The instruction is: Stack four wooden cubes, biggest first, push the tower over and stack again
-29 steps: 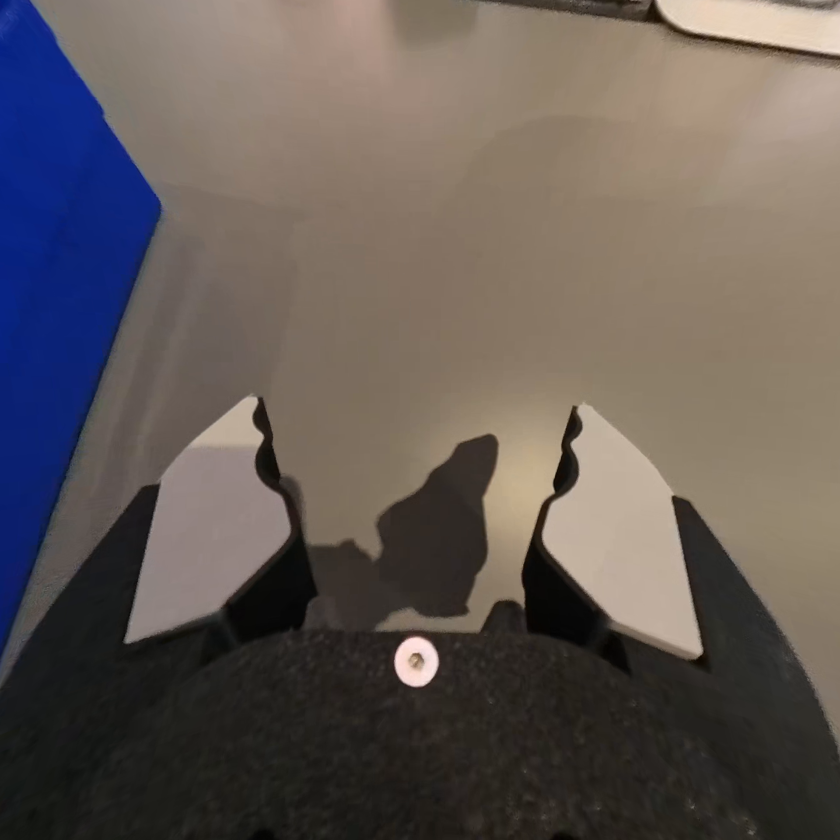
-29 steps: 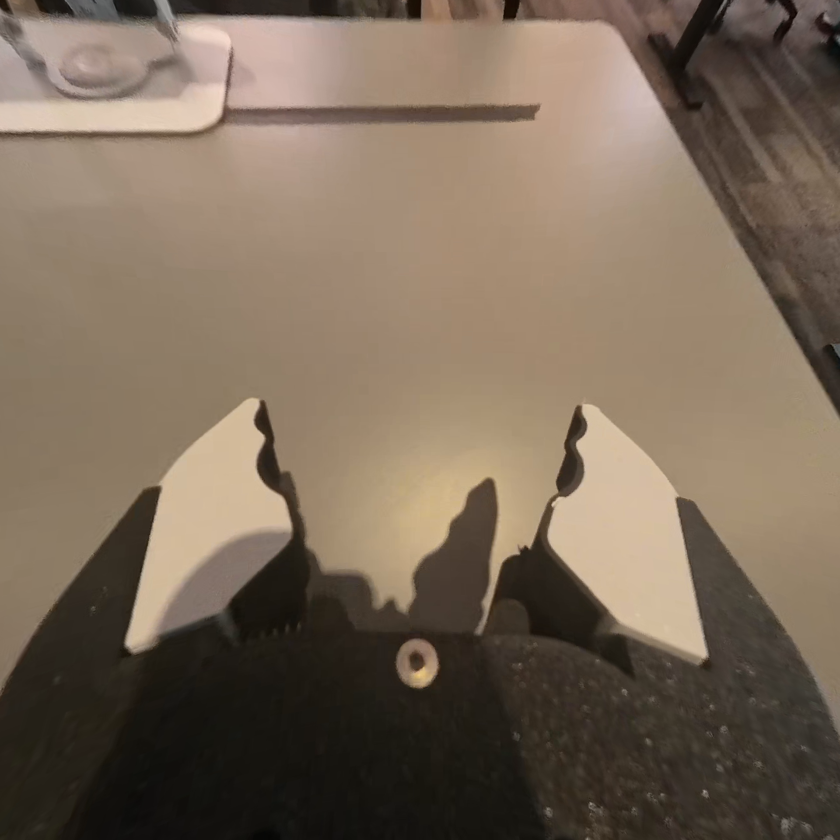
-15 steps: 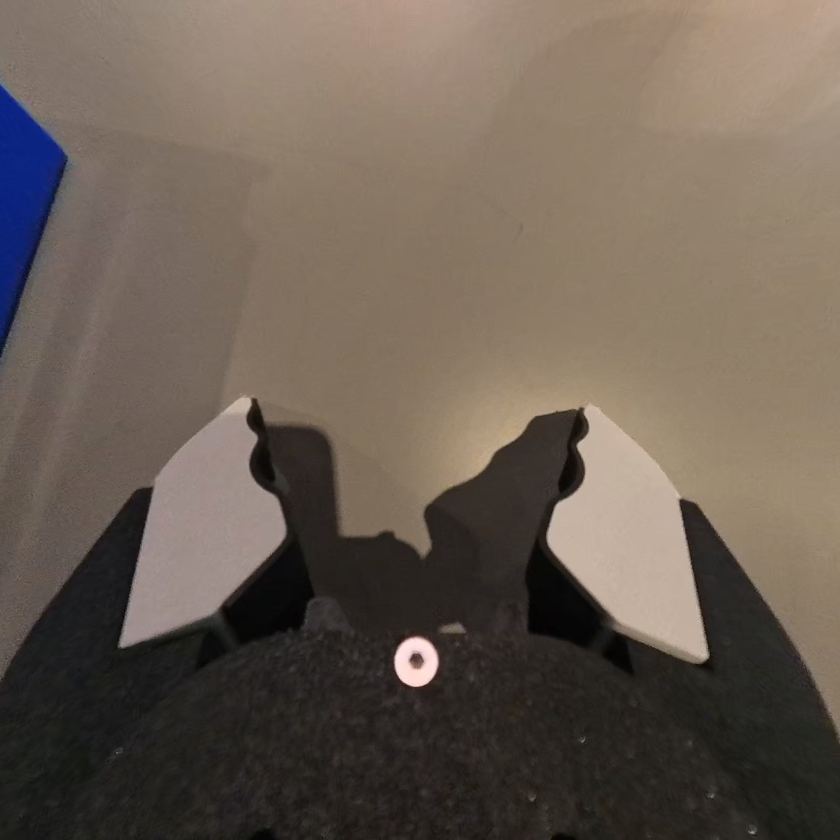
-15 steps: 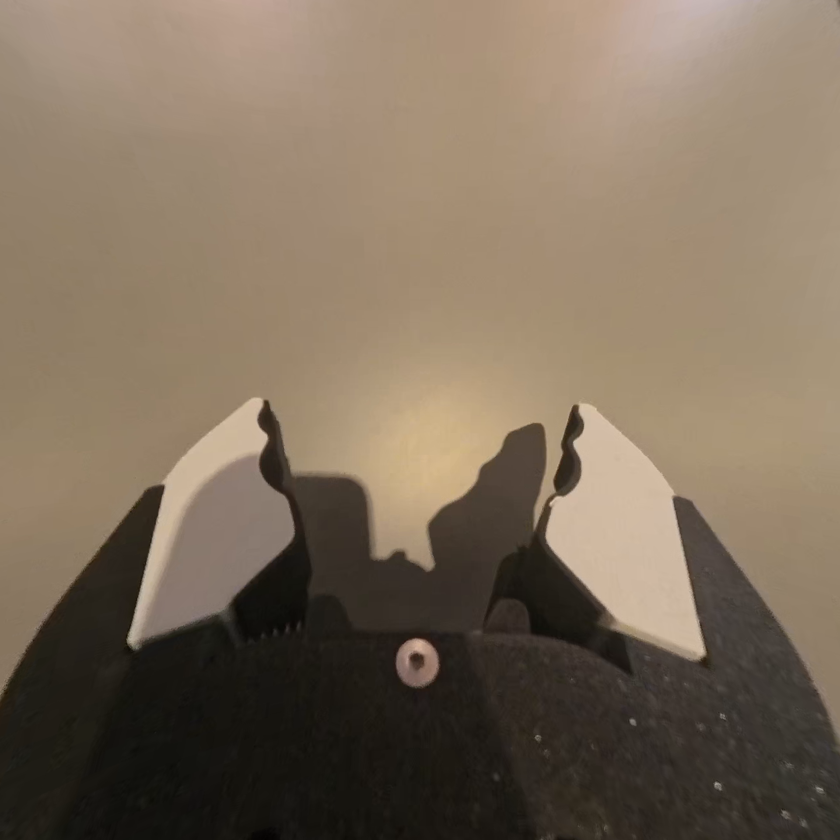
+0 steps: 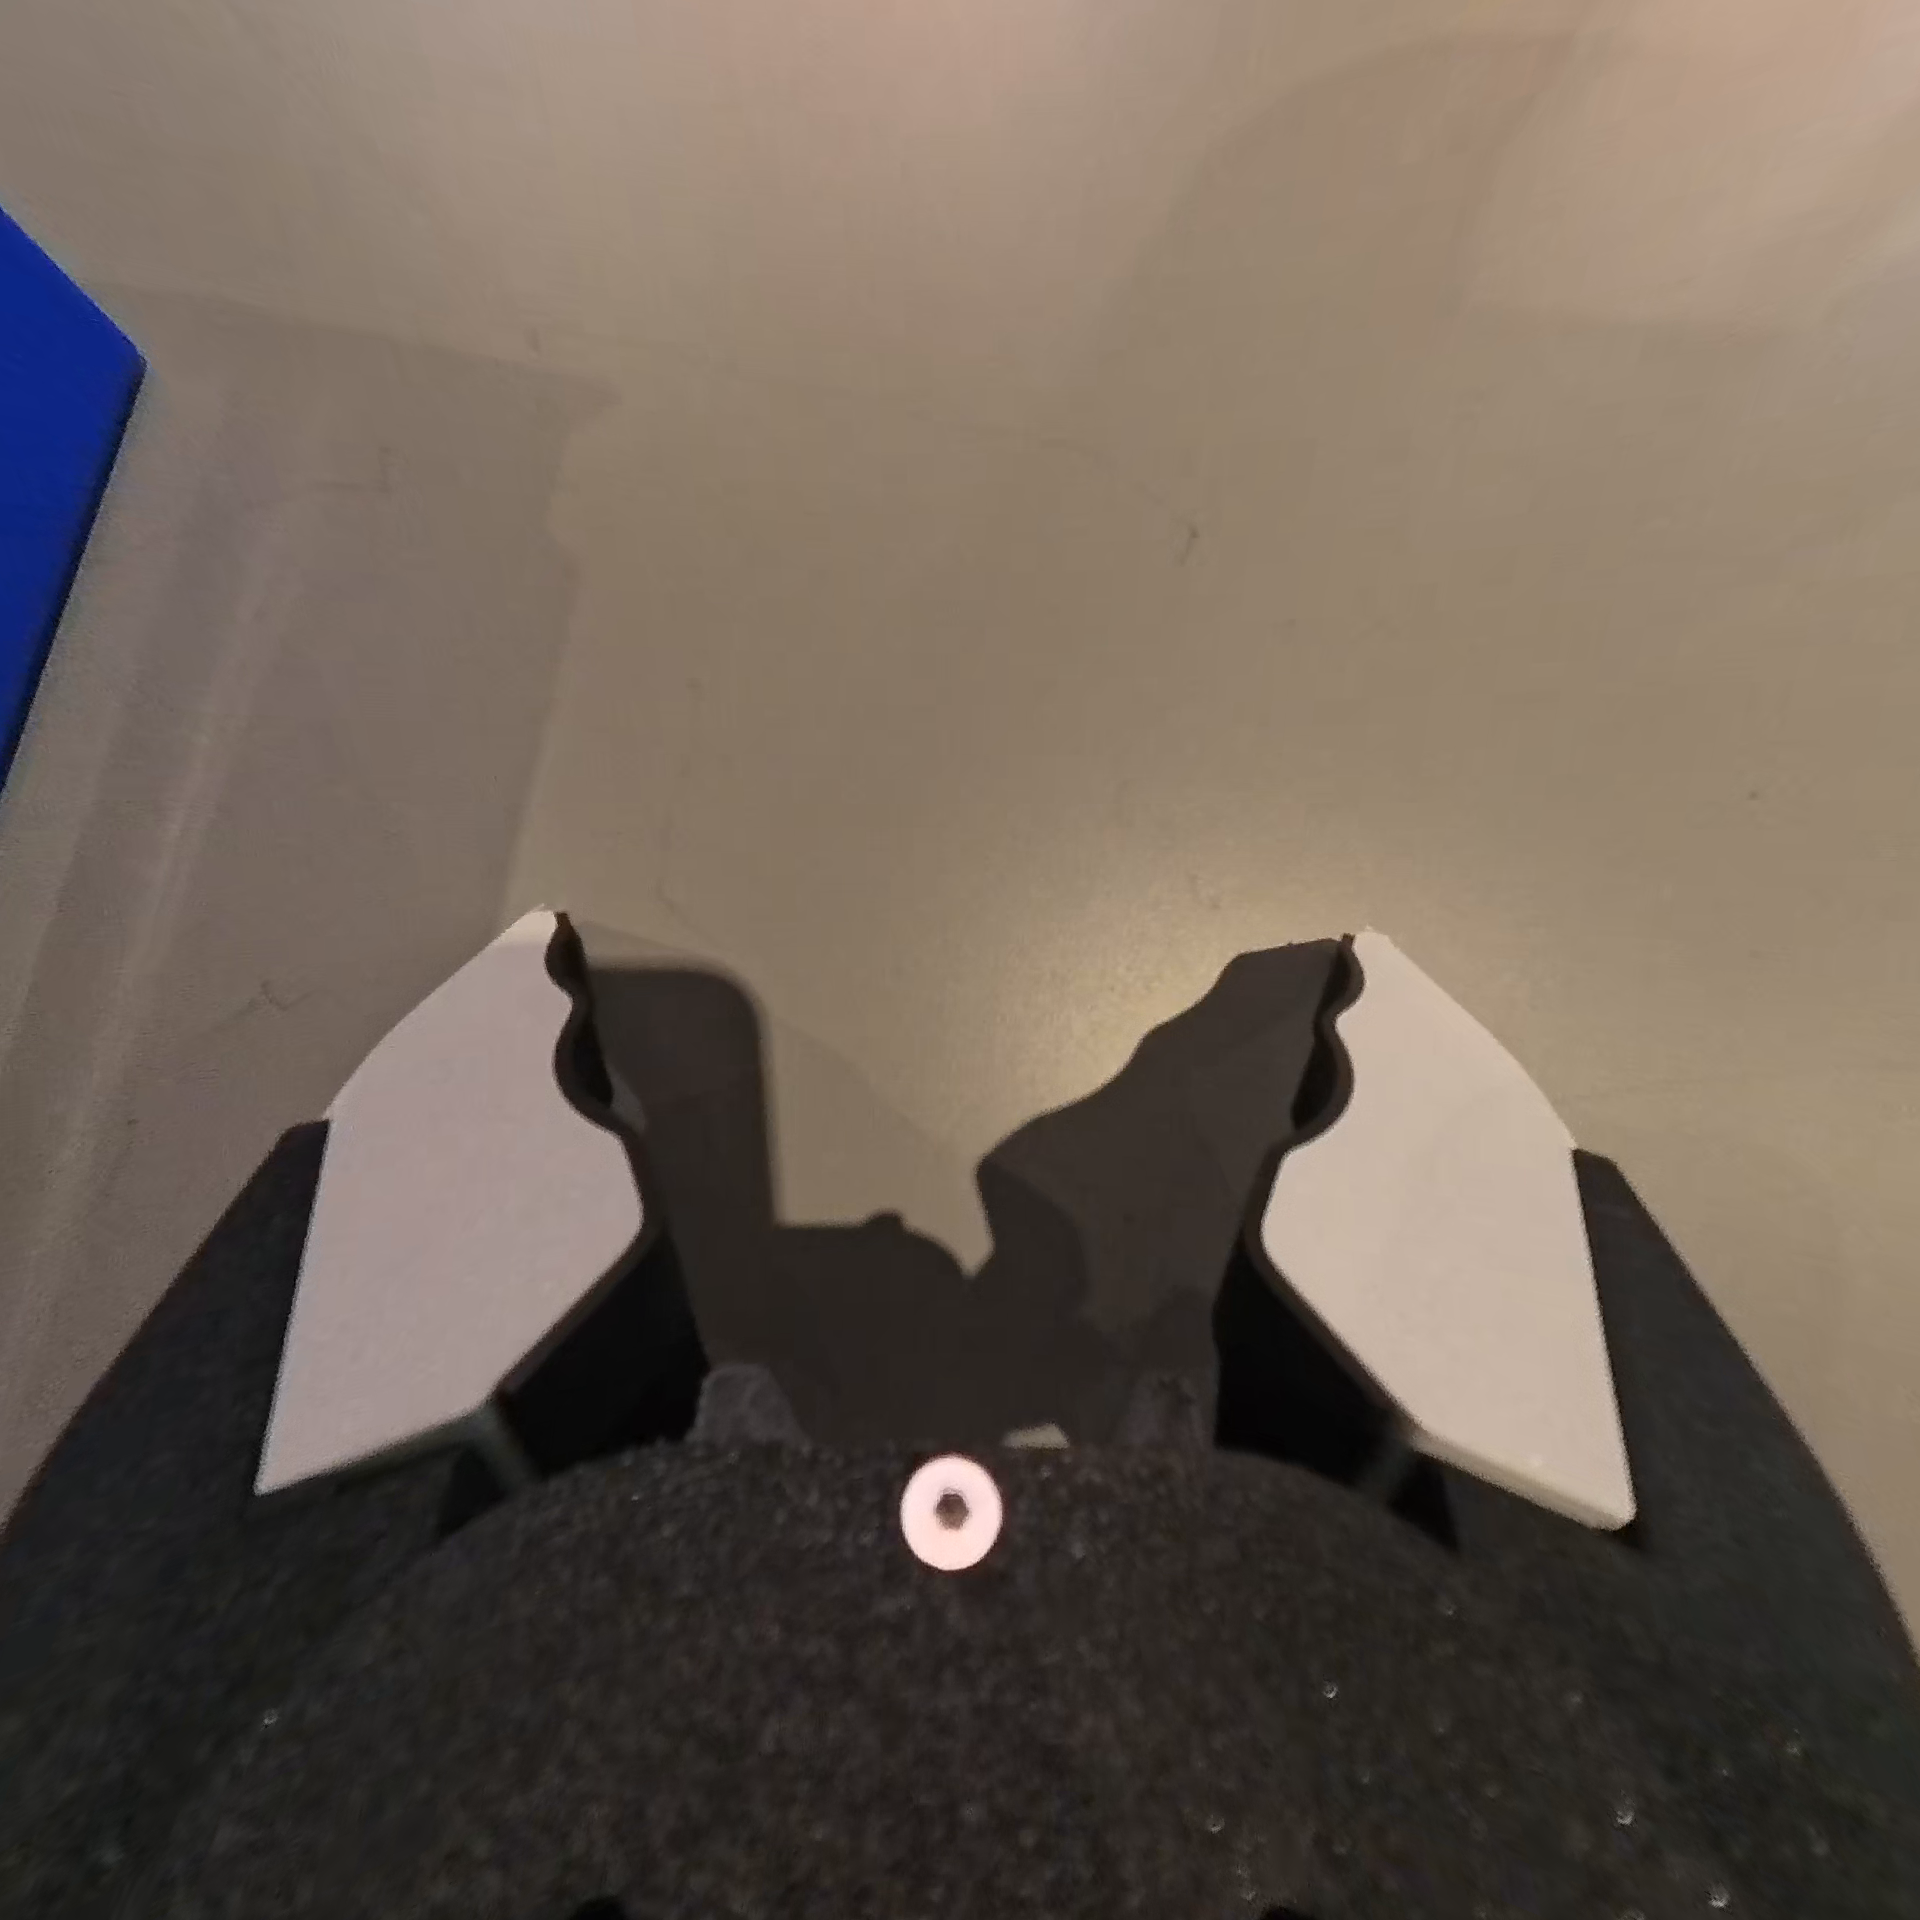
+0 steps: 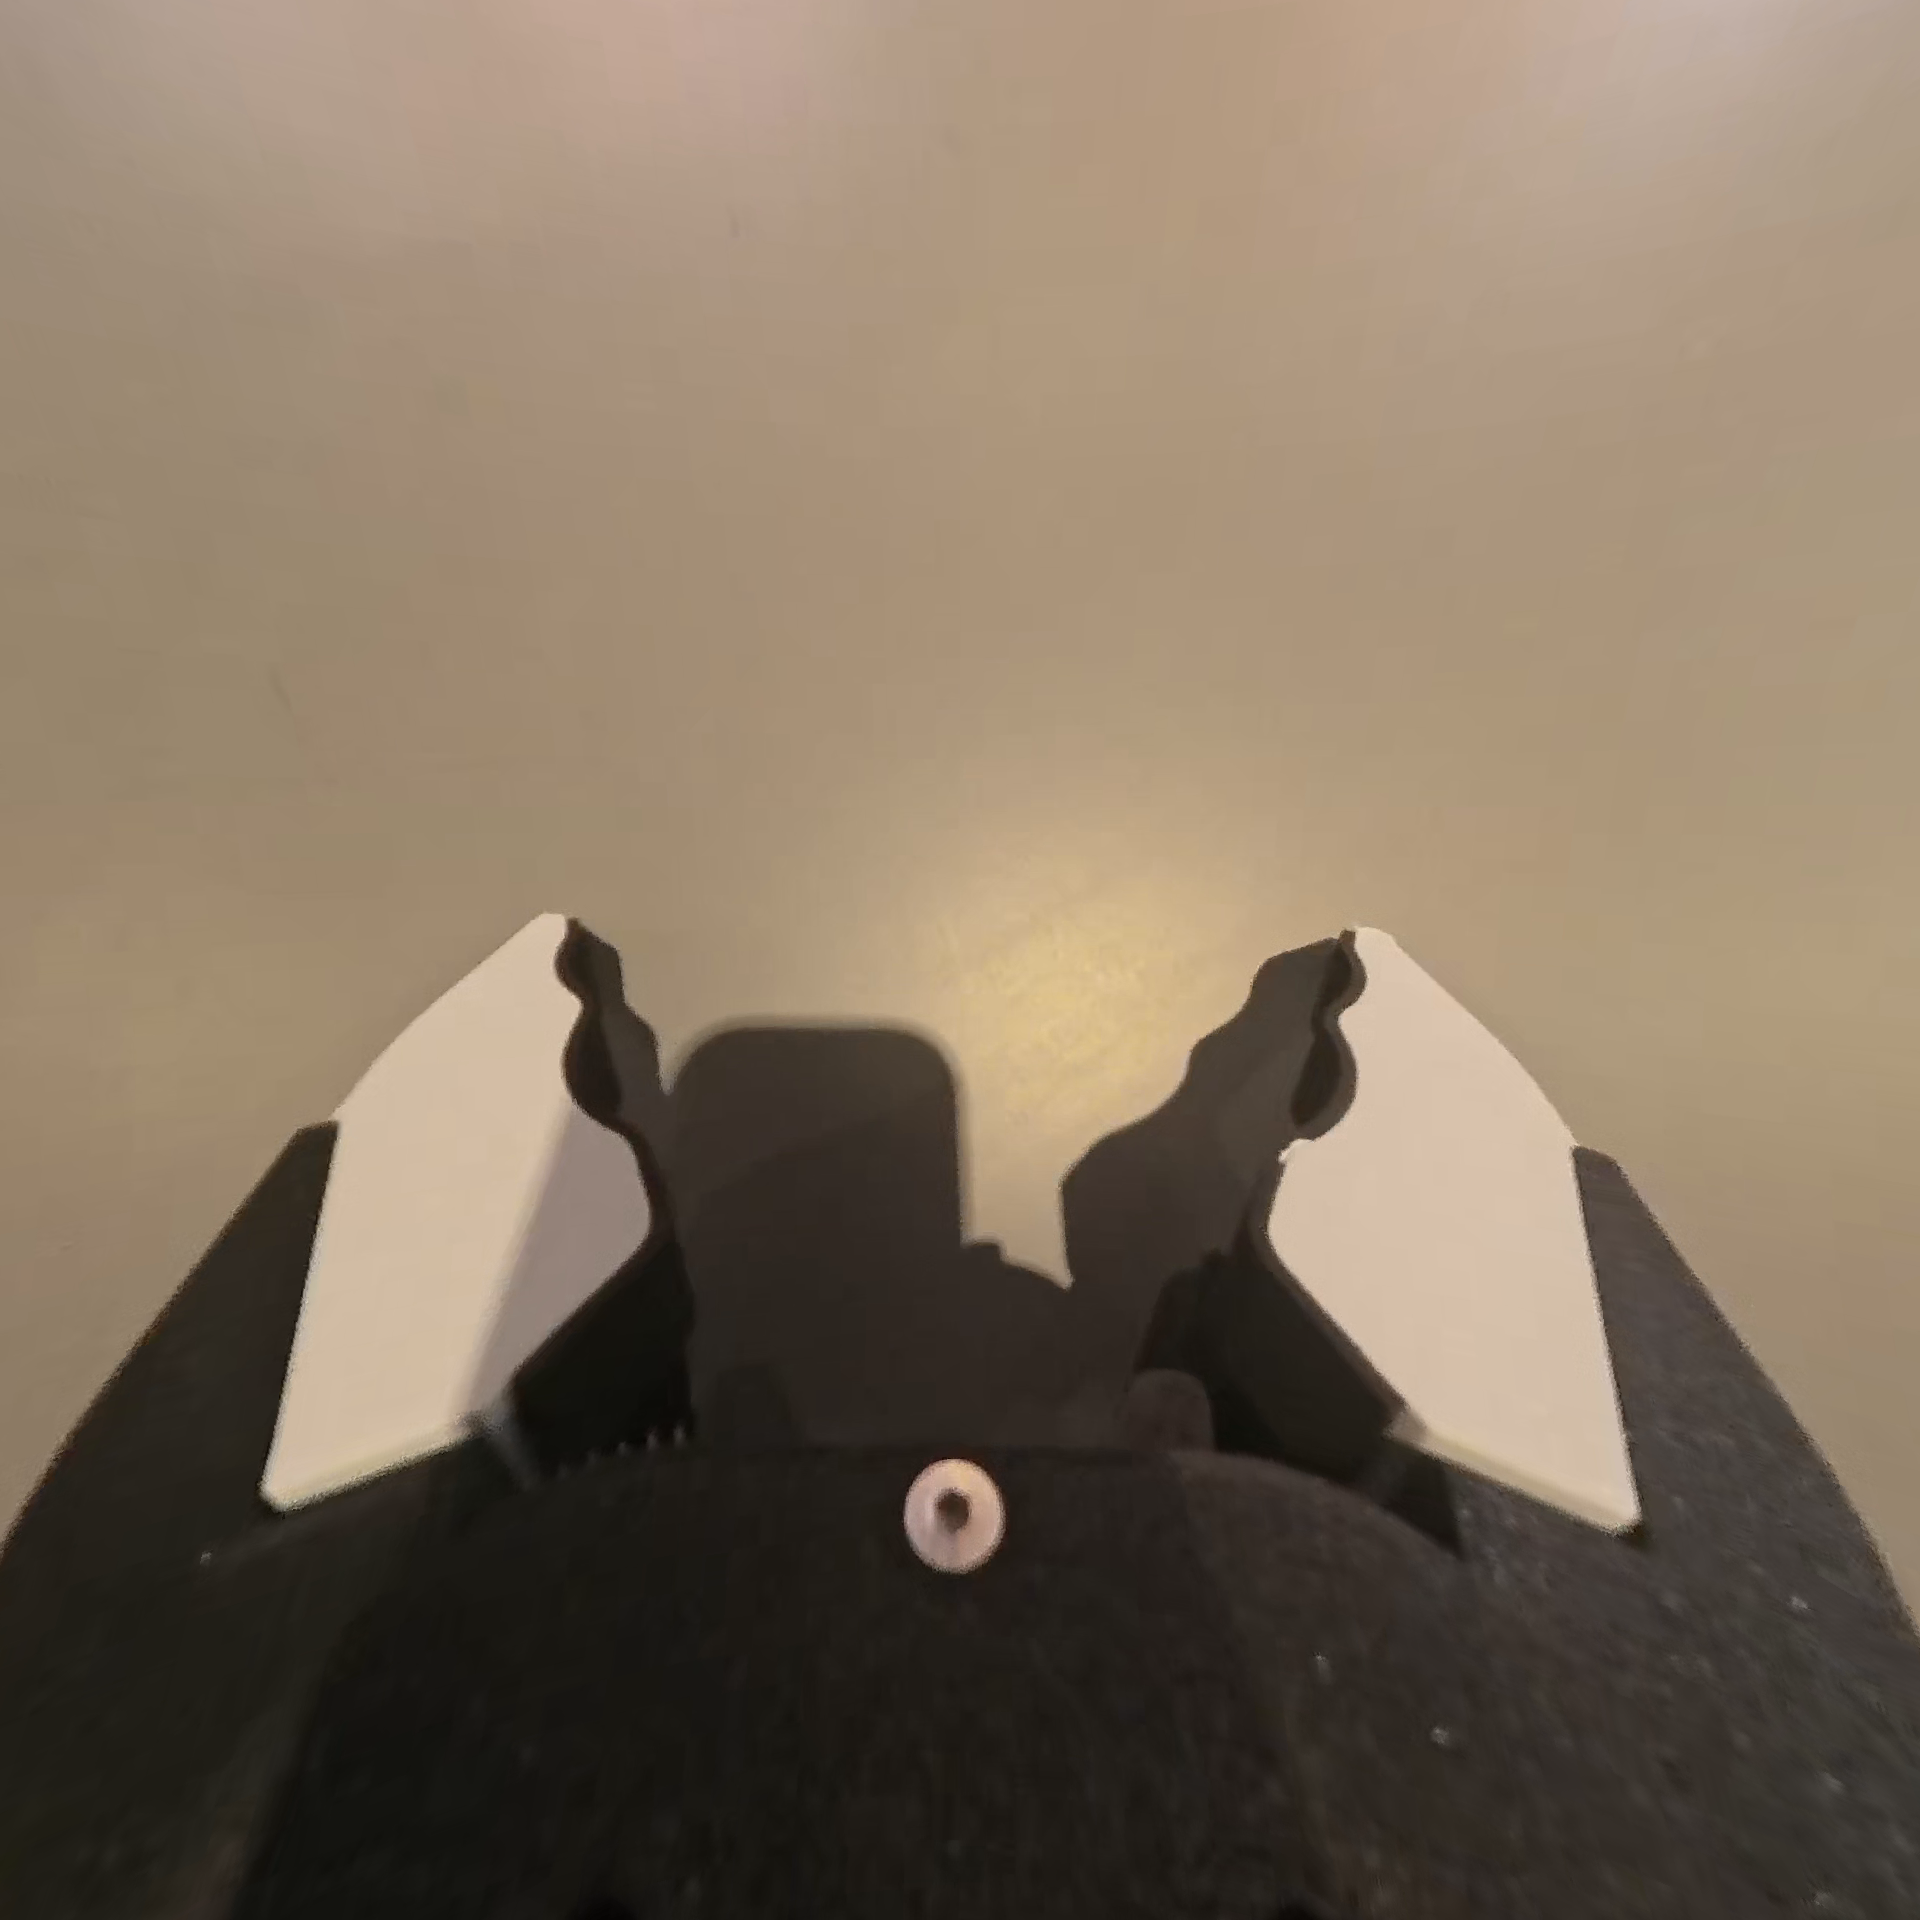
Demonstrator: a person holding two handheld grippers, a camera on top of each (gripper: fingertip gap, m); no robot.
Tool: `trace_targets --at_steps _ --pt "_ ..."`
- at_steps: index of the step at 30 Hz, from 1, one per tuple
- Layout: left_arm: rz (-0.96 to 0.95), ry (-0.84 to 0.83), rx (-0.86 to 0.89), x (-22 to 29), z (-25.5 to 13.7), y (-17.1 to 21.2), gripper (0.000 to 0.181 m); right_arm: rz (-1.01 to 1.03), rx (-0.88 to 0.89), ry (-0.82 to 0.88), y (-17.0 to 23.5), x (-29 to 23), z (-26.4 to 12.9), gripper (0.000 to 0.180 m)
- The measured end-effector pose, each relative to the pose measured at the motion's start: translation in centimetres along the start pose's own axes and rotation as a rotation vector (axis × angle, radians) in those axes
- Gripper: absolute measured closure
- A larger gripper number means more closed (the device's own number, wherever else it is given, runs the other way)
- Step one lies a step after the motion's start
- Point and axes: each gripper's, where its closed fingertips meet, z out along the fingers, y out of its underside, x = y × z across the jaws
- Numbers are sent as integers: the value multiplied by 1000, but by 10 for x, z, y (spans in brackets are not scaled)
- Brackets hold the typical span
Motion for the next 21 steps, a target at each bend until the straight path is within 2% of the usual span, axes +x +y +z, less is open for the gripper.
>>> trace_targets --at_steps 1,21 --pt "0 0 0 0 0 0 51 0 0 0 0 0 0 52" --pt "1 1 0 0 0 0 51 -4 -3 -3 0 -1 1 49"
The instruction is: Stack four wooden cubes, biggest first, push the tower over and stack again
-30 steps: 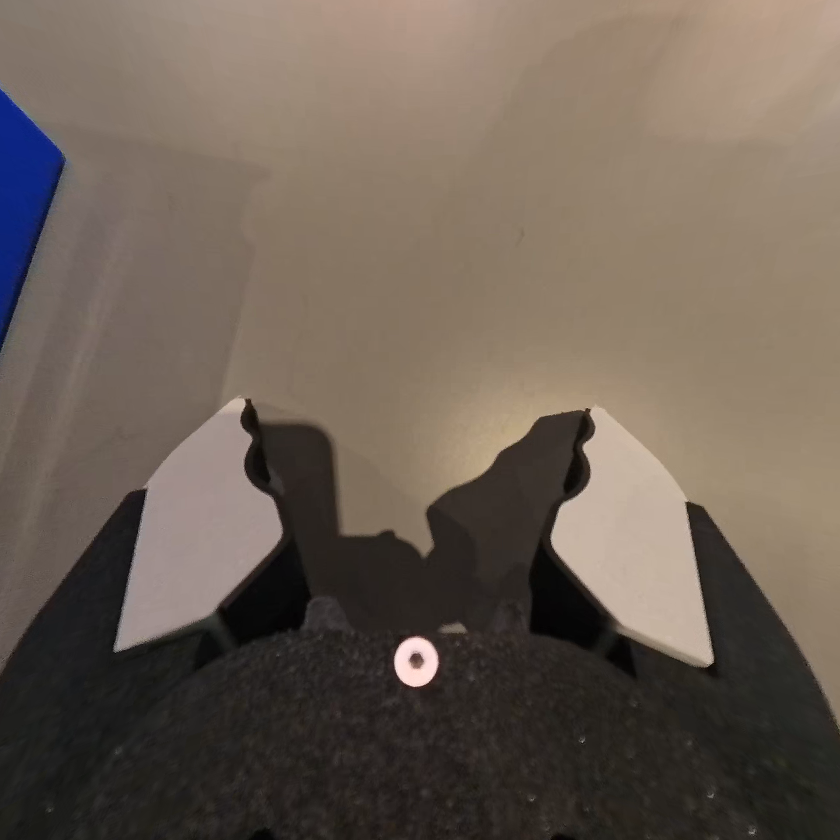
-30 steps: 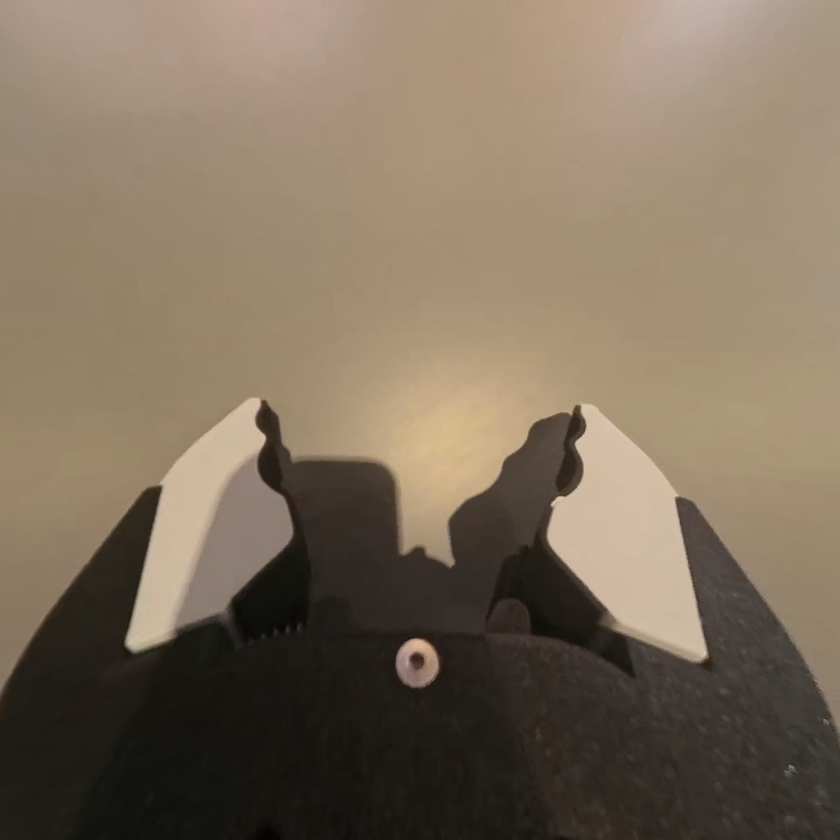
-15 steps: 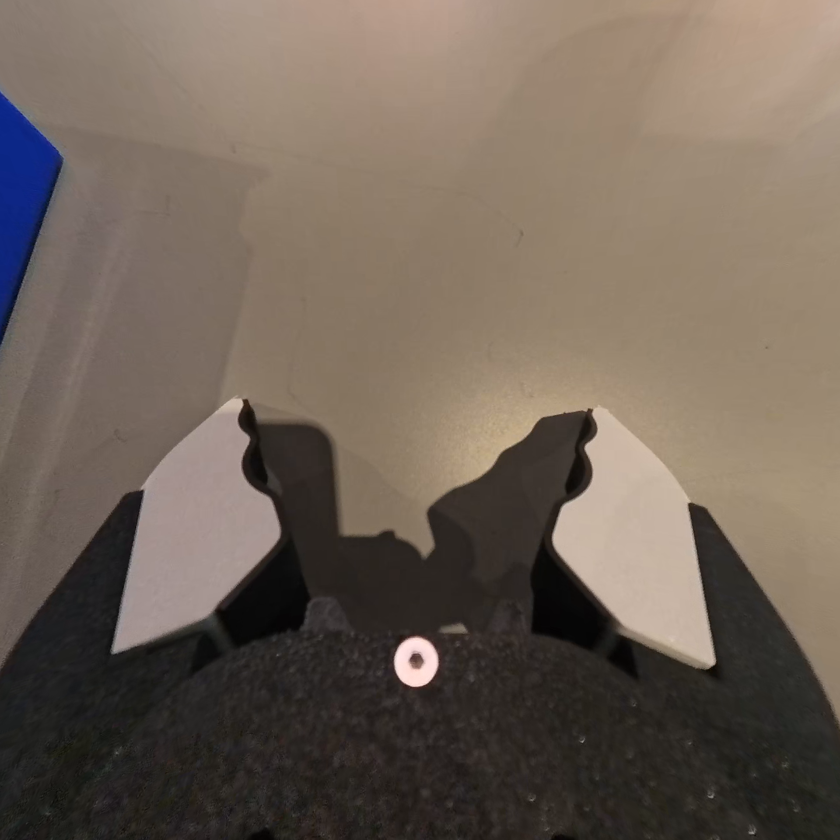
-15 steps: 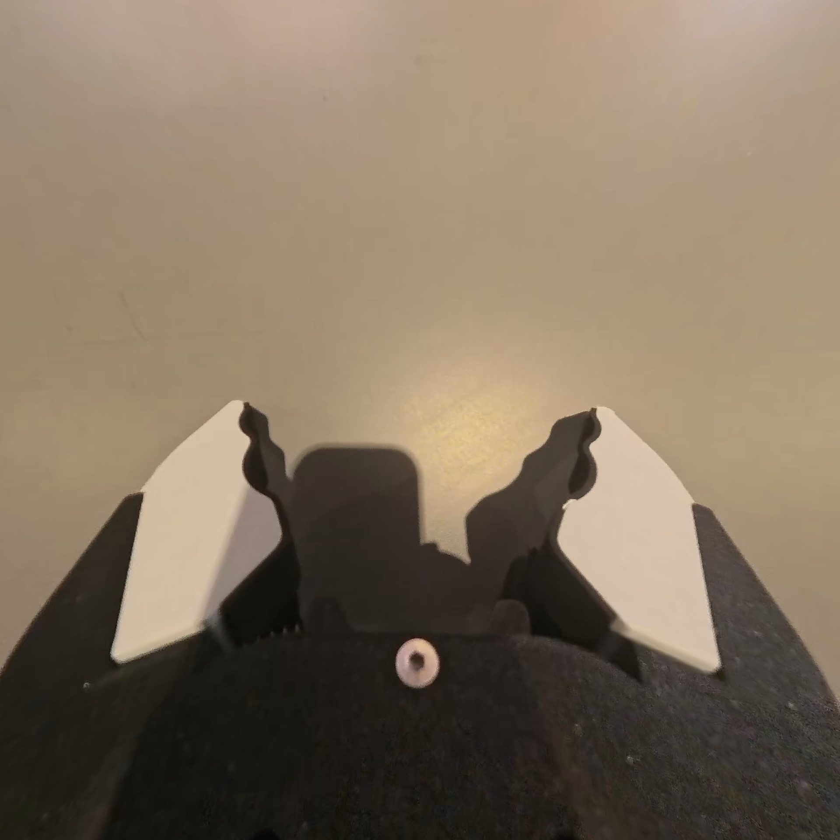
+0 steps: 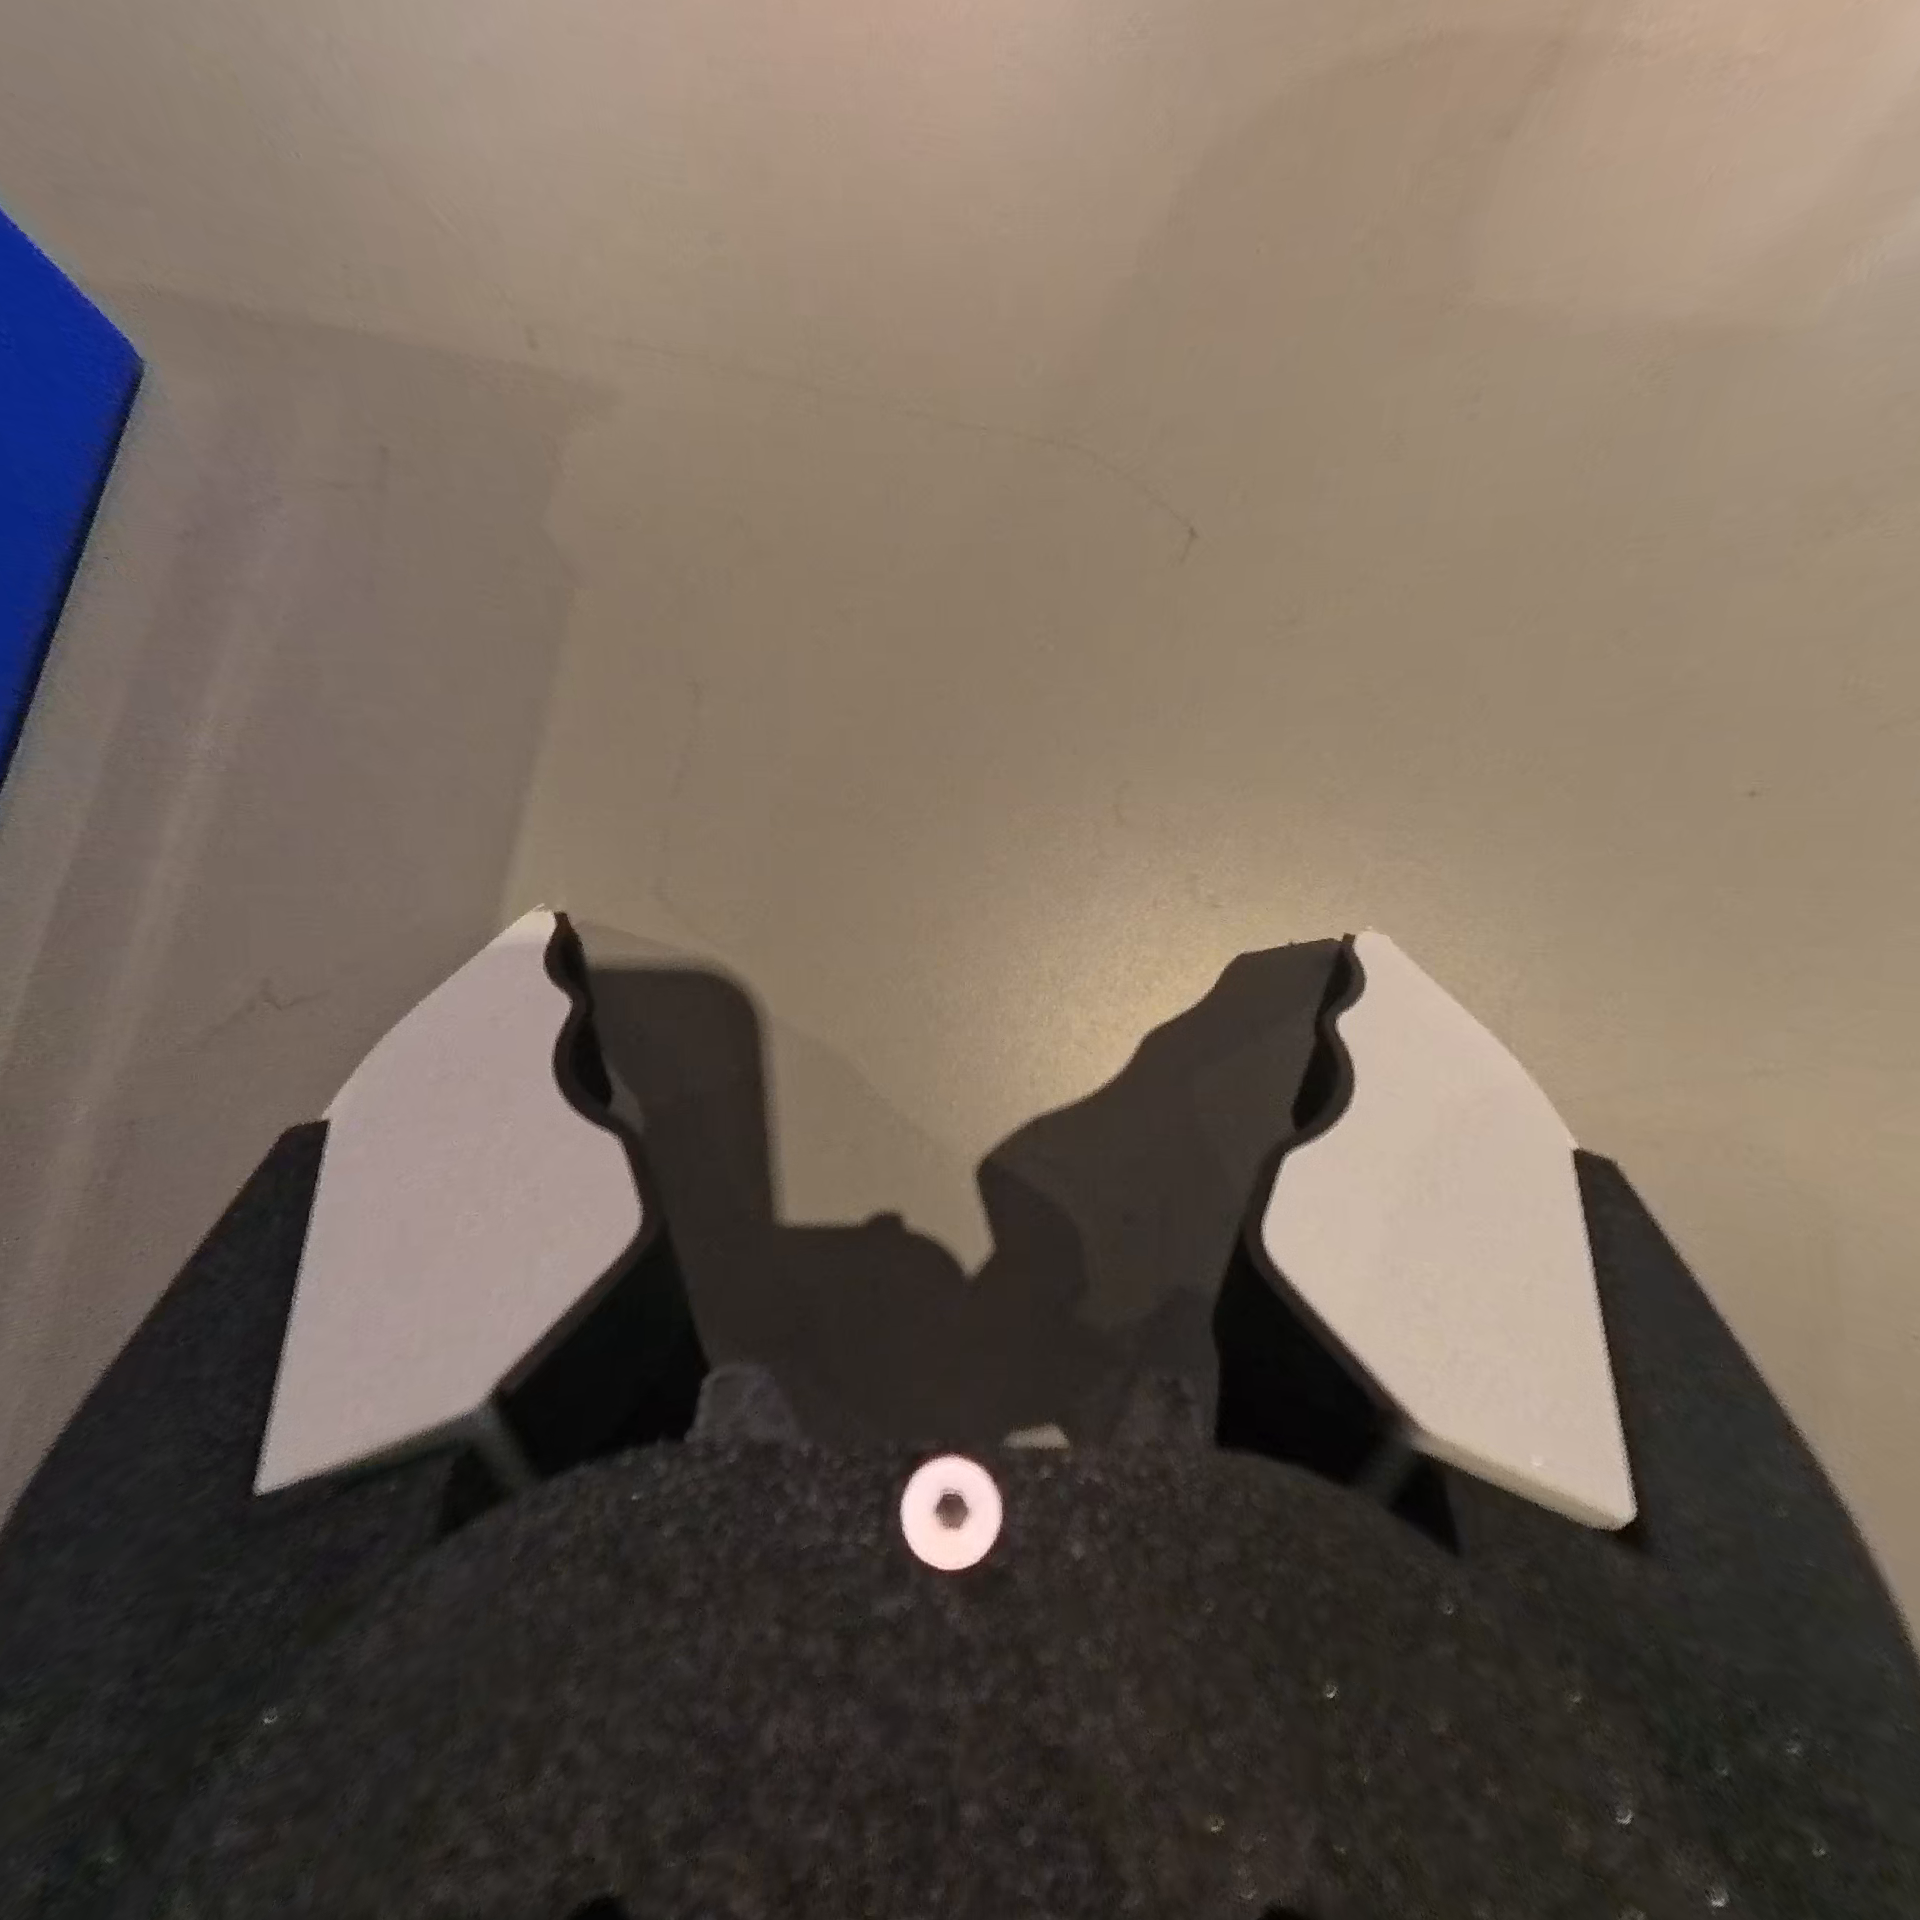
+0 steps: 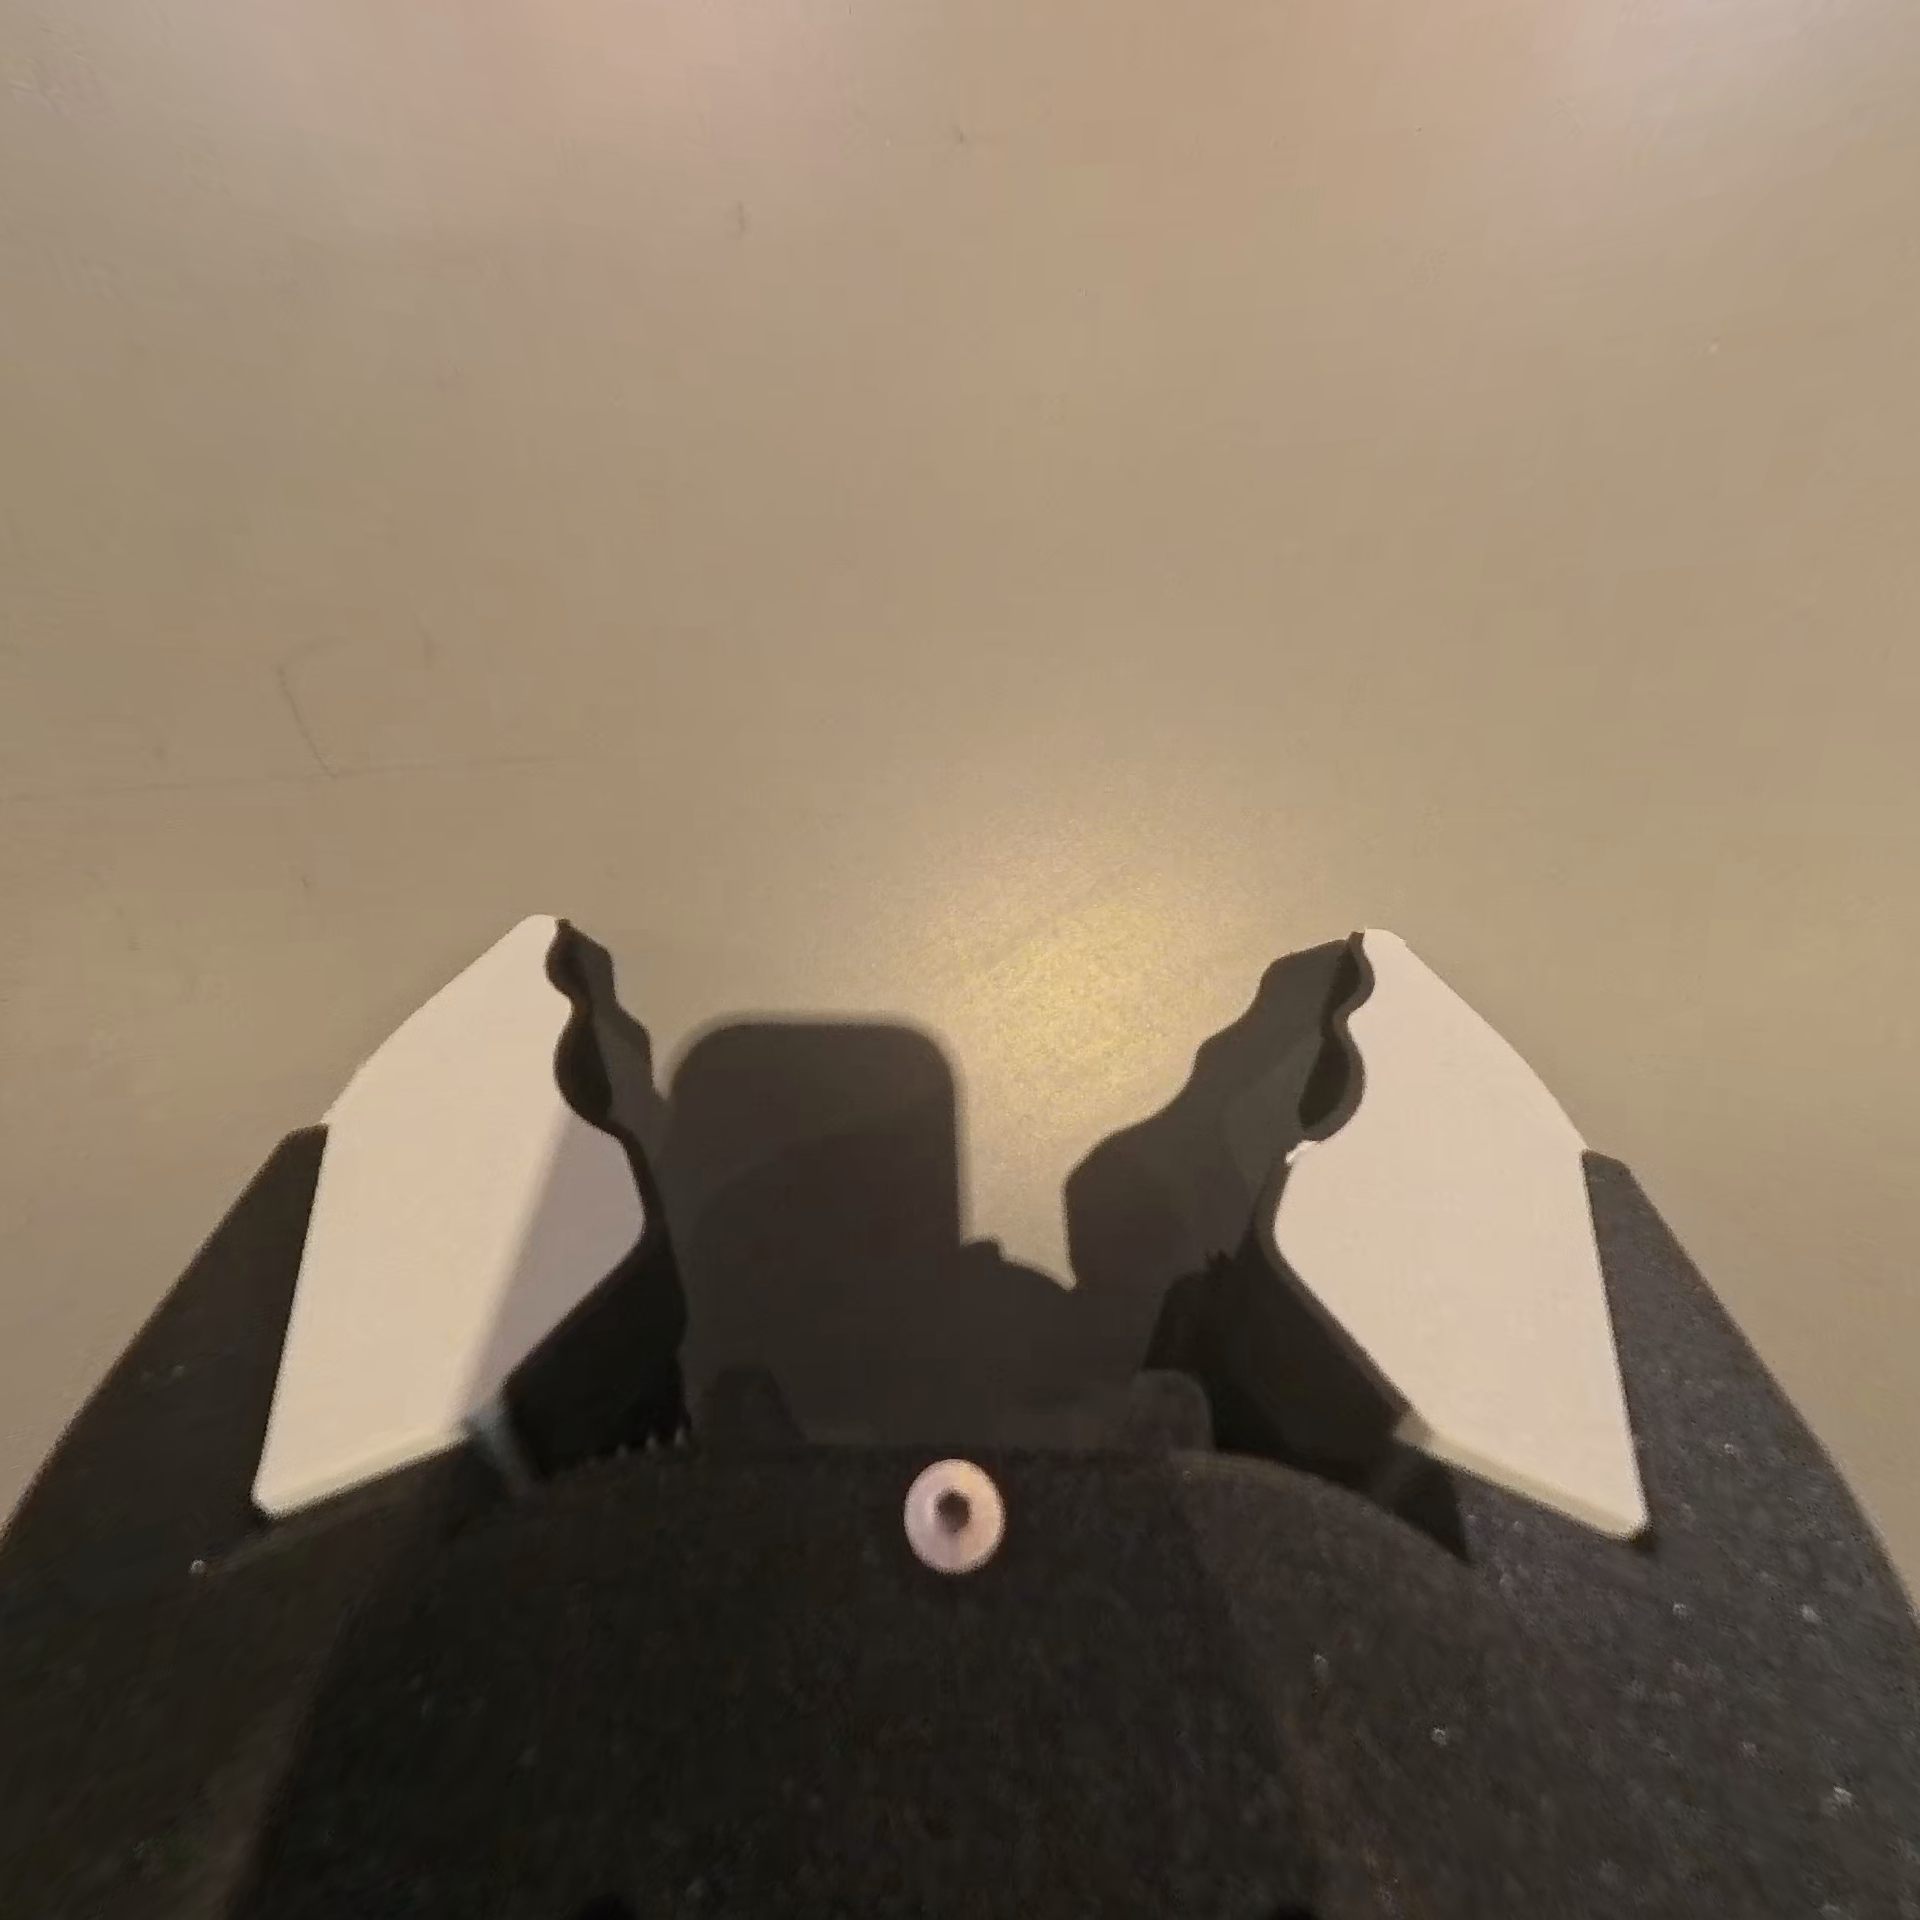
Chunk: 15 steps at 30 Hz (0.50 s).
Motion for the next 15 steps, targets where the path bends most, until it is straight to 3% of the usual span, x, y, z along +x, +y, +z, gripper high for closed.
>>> trace_targets --at_steps 5,15 --pt "0 0 0 0 0 0 51 -23 -21 -18 1 -4 3 35" --pt "0 0 0 0 0 0 51 -26 -23 -23 1 -4 3 33"
